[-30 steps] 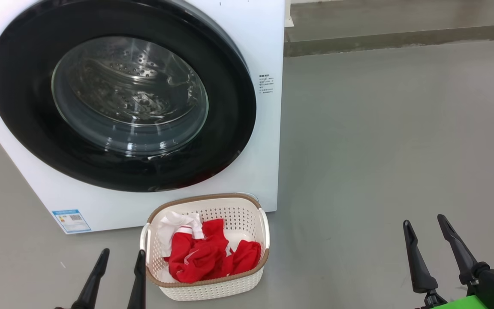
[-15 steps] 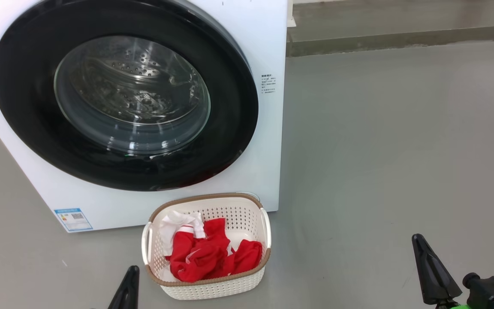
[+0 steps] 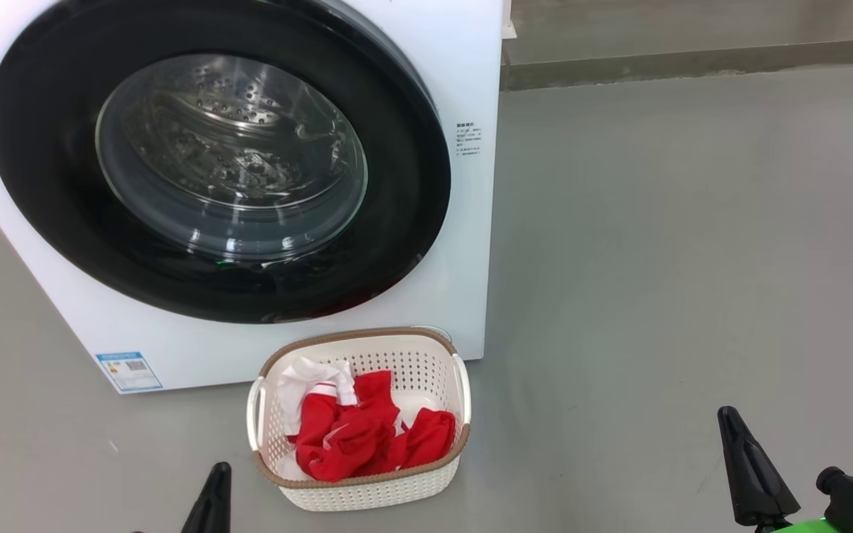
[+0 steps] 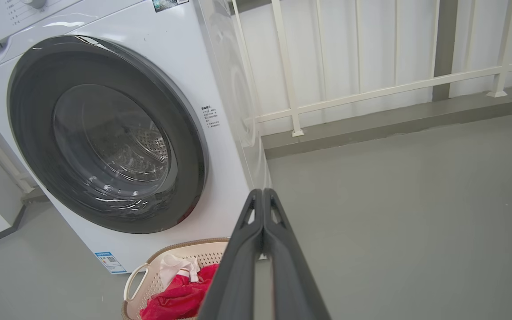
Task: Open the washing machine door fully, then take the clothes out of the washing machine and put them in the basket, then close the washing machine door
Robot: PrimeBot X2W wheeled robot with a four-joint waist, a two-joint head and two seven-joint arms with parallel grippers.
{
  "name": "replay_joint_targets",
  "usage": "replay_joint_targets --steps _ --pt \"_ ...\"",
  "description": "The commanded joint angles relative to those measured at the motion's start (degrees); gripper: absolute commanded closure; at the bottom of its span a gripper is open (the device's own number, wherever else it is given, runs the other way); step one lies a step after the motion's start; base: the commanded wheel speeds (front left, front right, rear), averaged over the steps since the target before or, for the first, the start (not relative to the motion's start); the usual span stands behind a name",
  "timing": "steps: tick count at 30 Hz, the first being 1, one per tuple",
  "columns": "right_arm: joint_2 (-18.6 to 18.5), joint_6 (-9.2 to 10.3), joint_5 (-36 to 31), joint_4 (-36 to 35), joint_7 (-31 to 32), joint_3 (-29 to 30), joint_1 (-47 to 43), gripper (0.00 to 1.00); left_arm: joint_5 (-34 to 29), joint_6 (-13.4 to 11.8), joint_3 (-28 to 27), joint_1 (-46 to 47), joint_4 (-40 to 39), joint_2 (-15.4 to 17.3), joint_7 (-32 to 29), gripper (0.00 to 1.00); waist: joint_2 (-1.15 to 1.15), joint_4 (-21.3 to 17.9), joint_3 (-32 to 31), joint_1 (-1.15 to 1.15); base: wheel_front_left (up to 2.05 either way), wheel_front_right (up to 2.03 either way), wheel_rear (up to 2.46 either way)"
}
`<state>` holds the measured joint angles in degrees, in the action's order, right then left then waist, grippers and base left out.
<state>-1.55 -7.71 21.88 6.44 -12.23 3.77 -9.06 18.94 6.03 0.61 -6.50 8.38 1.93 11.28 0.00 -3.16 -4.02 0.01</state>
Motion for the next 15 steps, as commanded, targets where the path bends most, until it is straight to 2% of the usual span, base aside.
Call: replay_joint_targets --steps 1,15 --pt "-0.8 0.03 1.9 -1.2 0.2 0.0 2.8 1.00 1.7 0.2 -0.8 2.5 -1.0 0.4 -0.2 1.00 0.00 0.0 0.1 -0.01 0.00 0.00 0.00" --pt "-1.2 0.06 11.3 0.0 2.4 0.0 4.5 1.00 11.2 0.4 -1.6 3.8 -0.2 0.4 -2.5 1.00 0.00 0.5 0.6 -0.01 0.00 0.00 0.00"
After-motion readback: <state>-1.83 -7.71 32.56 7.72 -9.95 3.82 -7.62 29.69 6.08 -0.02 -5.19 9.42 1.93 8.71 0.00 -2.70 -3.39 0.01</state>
